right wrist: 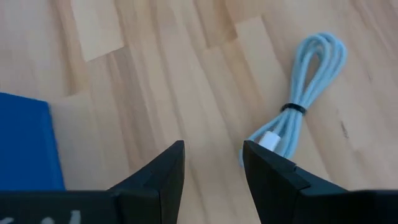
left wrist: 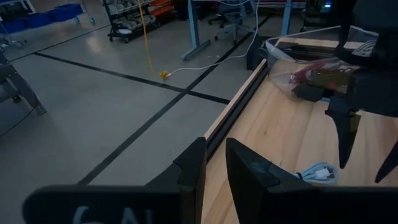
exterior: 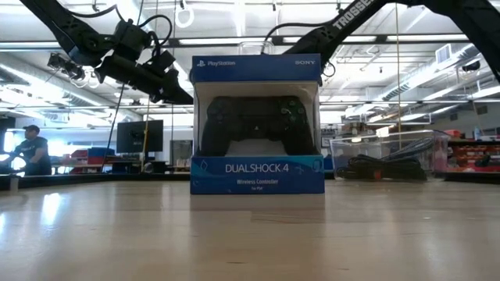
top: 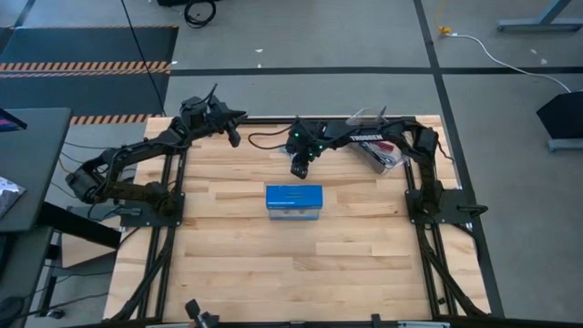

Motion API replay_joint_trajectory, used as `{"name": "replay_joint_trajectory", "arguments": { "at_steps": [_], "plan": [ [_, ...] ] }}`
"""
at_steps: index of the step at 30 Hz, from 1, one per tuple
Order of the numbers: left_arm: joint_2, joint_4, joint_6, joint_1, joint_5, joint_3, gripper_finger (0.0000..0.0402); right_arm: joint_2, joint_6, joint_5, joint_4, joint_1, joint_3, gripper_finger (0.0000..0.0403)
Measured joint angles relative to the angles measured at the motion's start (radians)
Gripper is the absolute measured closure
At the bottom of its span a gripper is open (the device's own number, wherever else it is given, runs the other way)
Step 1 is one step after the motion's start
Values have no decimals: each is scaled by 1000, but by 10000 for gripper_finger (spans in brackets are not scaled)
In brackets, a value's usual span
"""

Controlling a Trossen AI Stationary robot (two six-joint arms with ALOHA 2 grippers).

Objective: Pick and place USB-C Cables
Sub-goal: Put the blue charger cable into the container

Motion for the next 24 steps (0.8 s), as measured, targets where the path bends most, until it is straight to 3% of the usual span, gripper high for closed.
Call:
{"name": "replay_joint_trajectory", "arguments": {
  "at_steps": [4, 10, 24],
  "plan": [
    [0, 17, -18, 0, 0, 0, 333, 0, 19, 59, -1, 12, 0, 236],
    [0, 104, -77, 0, 0, 0, 333, 0, 52, 44, -46, 16, 0, 249],
    [0, 165, -35, 1, 18, 1, 333, -1, 197, 75, -19, 24, -9, 255]
  ]
}}
